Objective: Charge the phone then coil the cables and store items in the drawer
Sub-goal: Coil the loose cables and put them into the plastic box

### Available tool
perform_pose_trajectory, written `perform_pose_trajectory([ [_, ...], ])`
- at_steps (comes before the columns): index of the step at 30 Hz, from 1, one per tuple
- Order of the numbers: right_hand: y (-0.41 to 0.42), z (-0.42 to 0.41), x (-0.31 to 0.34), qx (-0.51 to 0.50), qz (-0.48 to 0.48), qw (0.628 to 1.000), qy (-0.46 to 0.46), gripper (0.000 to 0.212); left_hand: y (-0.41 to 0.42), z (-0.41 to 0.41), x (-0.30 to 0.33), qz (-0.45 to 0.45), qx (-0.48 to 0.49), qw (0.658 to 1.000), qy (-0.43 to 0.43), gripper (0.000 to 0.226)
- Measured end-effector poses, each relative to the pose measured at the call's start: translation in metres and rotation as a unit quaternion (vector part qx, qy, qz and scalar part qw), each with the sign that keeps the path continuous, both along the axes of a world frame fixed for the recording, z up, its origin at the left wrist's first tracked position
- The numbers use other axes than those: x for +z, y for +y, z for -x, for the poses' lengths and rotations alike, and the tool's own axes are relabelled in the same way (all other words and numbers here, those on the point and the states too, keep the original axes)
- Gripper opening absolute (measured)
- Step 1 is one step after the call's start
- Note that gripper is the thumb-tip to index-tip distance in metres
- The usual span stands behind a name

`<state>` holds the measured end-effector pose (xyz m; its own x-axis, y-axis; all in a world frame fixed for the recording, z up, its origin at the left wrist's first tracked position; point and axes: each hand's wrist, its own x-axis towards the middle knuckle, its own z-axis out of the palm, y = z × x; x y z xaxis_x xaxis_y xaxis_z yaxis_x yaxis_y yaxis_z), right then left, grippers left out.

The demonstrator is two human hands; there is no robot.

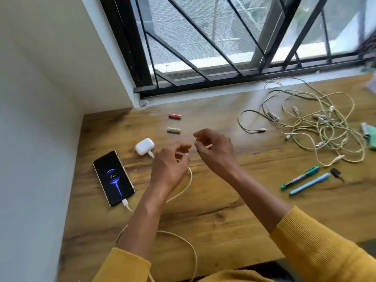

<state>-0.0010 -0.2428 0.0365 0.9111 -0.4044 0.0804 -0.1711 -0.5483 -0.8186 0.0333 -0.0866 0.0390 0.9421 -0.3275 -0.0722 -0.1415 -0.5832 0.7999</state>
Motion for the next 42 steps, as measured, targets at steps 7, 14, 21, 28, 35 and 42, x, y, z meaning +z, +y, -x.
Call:
perform_pose_trajectory([
  [7,-0.057,0.052,0.009,-0.034,-0.002,0.999,-0.014,0.018,-0.051,0.038,0.006,0.001,-0.016,1.0,-0.009,0.023],
  [14,-0.127,0.11,0.01,-0.052,-0.014,0.998,-0.03,0.017,-0.126,0.104,0.003,-0.004,-0.034,0.999,-0.001,0.021],
  [21,-0.216,0.164,0.0,-0.058,-0.007,0.998,-0.002,0.014,-0.209,0.157,0.0,-0.001,-0.033,0.999,-0.006,0.02],
  [28,-0.271,0.19,-0.008,-0.072,-0.002,0.997,0.012,0.016,-0.257,0.173,0.003,0.001,-0.047,0.999,0.01,0.02],
  [35,-0.311,0.191,-0.022,-0.114,0.074,0.987,0.084,0.013,-0.287,0.159,-0.002,-0.017,-0.071,0.997,0.023,0.02],
  [42,-0.313,0.173,-0.033,-0.133,0.099,0.97,0.177,0.02,-0.308,0.138,-0.008,-0.043,-0.112,0.992,0.037,0.02],
])
